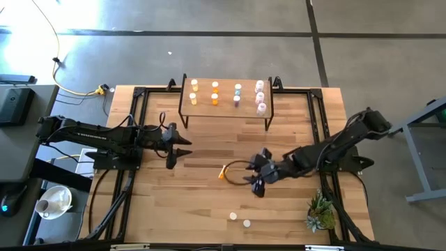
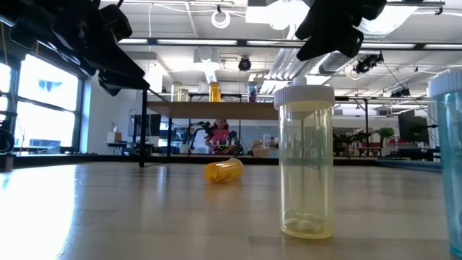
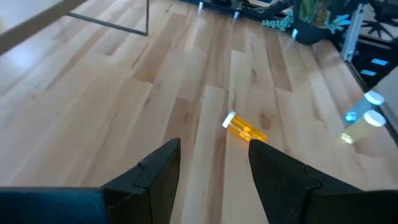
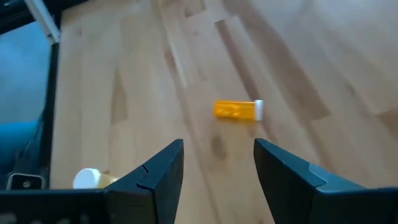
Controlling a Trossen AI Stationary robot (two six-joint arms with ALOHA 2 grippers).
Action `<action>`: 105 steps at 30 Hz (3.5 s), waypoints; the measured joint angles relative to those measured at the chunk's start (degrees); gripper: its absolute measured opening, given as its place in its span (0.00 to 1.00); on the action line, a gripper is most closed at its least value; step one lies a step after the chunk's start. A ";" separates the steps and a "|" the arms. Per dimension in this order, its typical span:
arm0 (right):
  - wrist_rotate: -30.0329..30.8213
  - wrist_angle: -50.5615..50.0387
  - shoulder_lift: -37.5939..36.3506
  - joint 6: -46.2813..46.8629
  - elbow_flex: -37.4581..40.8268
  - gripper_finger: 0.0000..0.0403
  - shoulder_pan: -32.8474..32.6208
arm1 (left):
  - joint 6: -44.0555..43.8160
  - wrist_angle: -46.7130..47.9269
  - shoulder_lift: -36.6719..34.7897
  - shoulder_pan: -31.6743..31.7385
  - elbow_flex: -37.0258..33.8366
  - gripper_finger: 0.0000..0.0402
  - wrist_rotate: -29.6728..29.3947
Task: Pick and place medicine bottles onto shelf by color
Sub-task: Put the blue pill bottle on the shelf aligned with the blue pill bottles
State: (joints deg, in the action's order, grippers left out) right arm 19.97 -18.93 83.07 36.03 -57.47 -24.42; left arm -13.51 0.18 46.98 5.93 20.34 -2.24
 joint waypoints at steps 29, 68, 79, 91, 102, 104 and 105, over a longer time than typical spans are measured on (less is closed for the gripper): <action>1.05 18.20 3.70 -3.87 -0.02 0.46 -4.83 | -2.85 2.47 0.00 -0.11 -0.02 0.45 0.35; -8.18 24.76 11.63 -8.48 -0.02 0.46 -16.83 | -2.90 3.00 0.00 -0.11 -0.02 0.45 0.09; 0.62 20.18 13.12 -7.95 -0.02 0.46 -20.79 | -6.92 2.89 -0.02 -0.11 -0.02 0.45 -0.49; 2.39 21.98 19.24 -3.17 -0.02 0.46 -20.97 | -6.93 2.67 0.00 -0.07 -0.02 0.45 -5.07; 2.27 24.41 23.04 -2.82 0.00 0.46 -20.64 | -6.92 2.54 0.00 -0.09 -0.02 0.45 -5.07; 2.15 25.67 23.82 -2.82 0.00 0.46 -20.58 | -6.92 2.54 0.00 -0.09 -0.02 0.45 -5.05; 2.13 26.00 24.11 -2.86 0.00 0.46 -20.58 | -6.92 2.54 0.00 -0.09 -0.02 0.45 -5.05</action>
State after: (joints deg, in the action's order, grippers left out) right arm 22.09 7.07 107.18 33.18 -57.47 -44.99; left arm -20.43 2.72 46.98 5.85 20.32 -7.29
